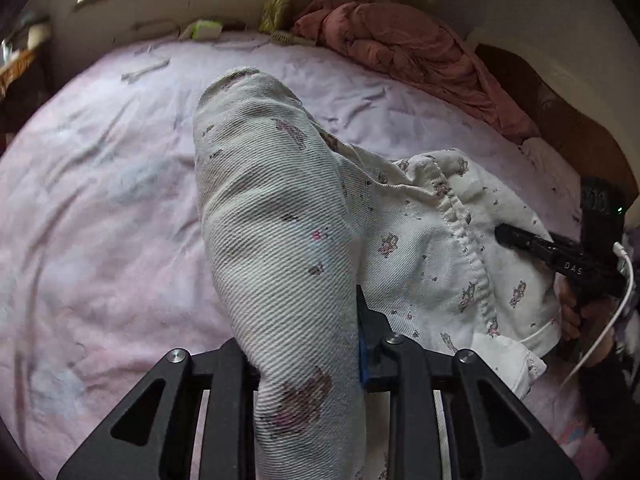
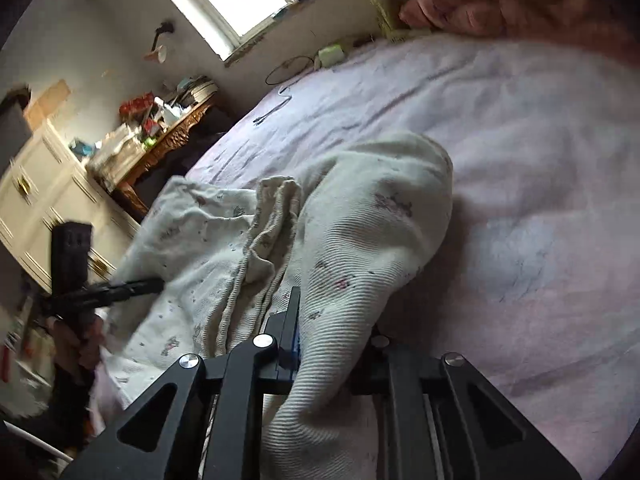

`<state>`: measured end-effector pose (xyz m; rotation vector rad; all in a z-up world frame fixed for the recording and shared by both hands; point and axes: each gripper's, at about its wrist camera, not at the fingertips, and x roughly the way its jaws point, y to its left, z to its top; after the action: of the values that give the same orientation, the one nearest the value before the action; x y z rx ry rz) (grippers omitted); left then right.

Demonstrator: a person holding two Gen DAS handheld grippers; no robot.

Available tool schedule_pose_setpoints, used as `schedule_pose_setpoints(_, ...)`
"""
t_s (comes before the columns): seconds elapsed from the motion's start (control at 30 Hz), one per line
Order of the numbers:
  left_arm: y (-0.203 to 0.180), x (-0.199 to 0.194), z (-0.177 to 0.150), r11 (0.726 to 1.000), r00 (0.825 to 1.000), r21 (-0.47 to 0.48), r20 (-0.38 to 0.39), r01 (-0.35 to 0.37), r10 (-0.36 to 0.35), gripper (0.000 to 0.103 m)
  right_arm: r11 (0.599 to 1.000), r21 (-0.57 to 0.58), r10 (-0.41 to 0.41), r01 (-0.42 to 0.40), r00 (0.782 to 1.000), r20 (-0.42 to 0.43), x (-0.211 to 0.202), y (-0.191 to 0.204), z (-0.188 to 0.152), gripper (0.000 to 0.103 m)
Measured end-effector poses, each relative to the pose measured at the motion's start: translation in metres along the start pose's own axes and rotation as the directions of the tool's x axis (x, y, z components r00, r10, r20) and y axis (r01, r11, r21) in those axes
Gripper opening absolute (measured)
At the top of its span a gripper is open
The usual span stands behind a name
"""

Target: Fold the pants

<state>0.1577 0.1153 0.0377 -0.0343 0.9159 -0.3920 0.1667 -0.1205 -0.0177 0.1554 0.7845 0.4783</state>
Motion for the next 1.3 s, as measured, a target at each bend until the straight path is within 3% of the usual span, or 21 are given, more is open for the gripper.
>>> schedule_pose_setpoints(0.2, -0.028, -0.037, 0.042, 0.991, 0.983, 0.095, 0.165, -0.094, 0.078, 0.023, 0.987, -0.080, -0.124, 0.138, 0.979, 0.165, -0.034, 0.041, 0.051, 0.015)
schedule_pose_setpoints(0.3, -0.018, -0.041, 0.087, 0.997, 0.982, 0.051, 0.183, -0.053, 0.043, 0.023, 0.988, -0.038, -0.138, 0.148, 0.972, 0.189, -0.044, 0.041, 0.095, 0.015)
schedule_pose_setpoints(0.43, -0.003, -0.032, 0.152, 0.995, 0.969, 0.056, 0.237, -0.083, 0.067, 0.024, 0.980, -0.027, -0.182, 0.195, 0.950, 0.254, -0.042, 0.038, 0.164, 0.015)
schedule_pose_setpoints(0.6, 0.034, 0.024, 0.249, 0.996, 0.974, 0.013, 0.211, -0.093, 0.088, 0.026, 0.965, 0.027, -0.261, 0.262, 0.932, 0.251, 0.011, 0.010, 0.245, 0.015)
schedule_pose_setpoints(0.73, 0.081, 0.119, 0.293, 0.996, 0.991, -0.058, 0.113, -0.065, 0.071, 0.026, 0.951, 0.127, -0.299, 0.281, 0.942, 0.150, 0.097, -0.043, 0.284, 0.016)
schedule_pose_setpoints(0.8, 0.105, 0.182, 0.293, 0.993, 0.995, -0.078, 0.044, -0.084, 0.087, 0.027, 0.936, 0.147, -0.333, 0.320, 0.940, 0.073, 0.157, -0.075, 0.289, 0.016)
schedule_pose_setpoints(0.87, 0.123, 0.242, 0.282, 0.983, 0.985, -0.071, -0.055, -0.167, 0.163, 0.034, 0.921, 0.157, -0.356, 0.357, 0.934, -0.036, 0.216, -0.103, 0.280, 0.017)
schedule_pose_setpoints(0.9, 0.129, 0.259, 0.275, 0.976, 0.977, -0.063, -0.060, -0.209, 0.206, 0.042, 0.901, 0.153, -0.399, 0.406, 0.914, -0.075, 0.240, -0.115, 0.274, 0.018)
schedule_pose_setpoints(0.93, 0.136, 0.261, 0.270, 0.974, 0.978, -0.087, -0.001, -0.208, 0.209, 0.055, 0.874, 0.146, -0.455, 0.464, 0.886, -0.093, 0.254, -0.122, 0.268, 0.025)
schedule_pose_setpoints(0.97, 0.145, 0.257, 0.266, 0.977, 0.983, -0.124, 0.039, -0.173, 0.179, 0.062, 0.865, 0.156, -0.470, 0.477, 0.879, -0.078, 0.261, -0.128, 0.262, 0.038)
schedule_pose_setpoints(1.03, 0.158, 0.255, 0.264, 0.976, 0.988, -0.171, 0.051, -0.133, 0.144, 0.069, 0.868, 0.209, -0.458, 0.451, 0.889, -0.013, 0.254, -0.136, 0.253, 0.052)
schedule_pose_setpoints(1.07, 0.160, 0.253, 0.263, 0.974, 0.986, -0.175, 0.058, -0.141, 0.154, 0.075, 0.880, 0.227, -0.429, 0.418, 0.903, -0.002, 0.250, -0.139, 0.250, 0.052)
schedule_pose_setpoints(1.13, 0.151, 0.241, 0.259, 0.964, 0.965, -0.138, 0.102, -0.227, 0.242, 0.078, 0.878, 0.259, -0.418, 0.403, 0.908, 0.002, 0.242, -0.143, 0.249, 0.052)
schedule_pose_setpoints(1.2, 0.136, 0.221, 0.258, 0.942, 0.928, -0.086, 0.161, -0.326, 0.336, 0.078, 0.872, 0.267, -0.430, 0.409, 0.902, 0.022, 0.227, -0.140, 0.252, 0.052)
schedule_pose_setpoints(1.3, 0.119, 0.177, 0.248, 0.934, 0.890, -0.047, 0.292, -0.354, 0.351, 0.078, 0.870, 0.240, -0.459, 0.431, 0.885, 0.073, 0.190, -0.123, 0.256, 0.054)
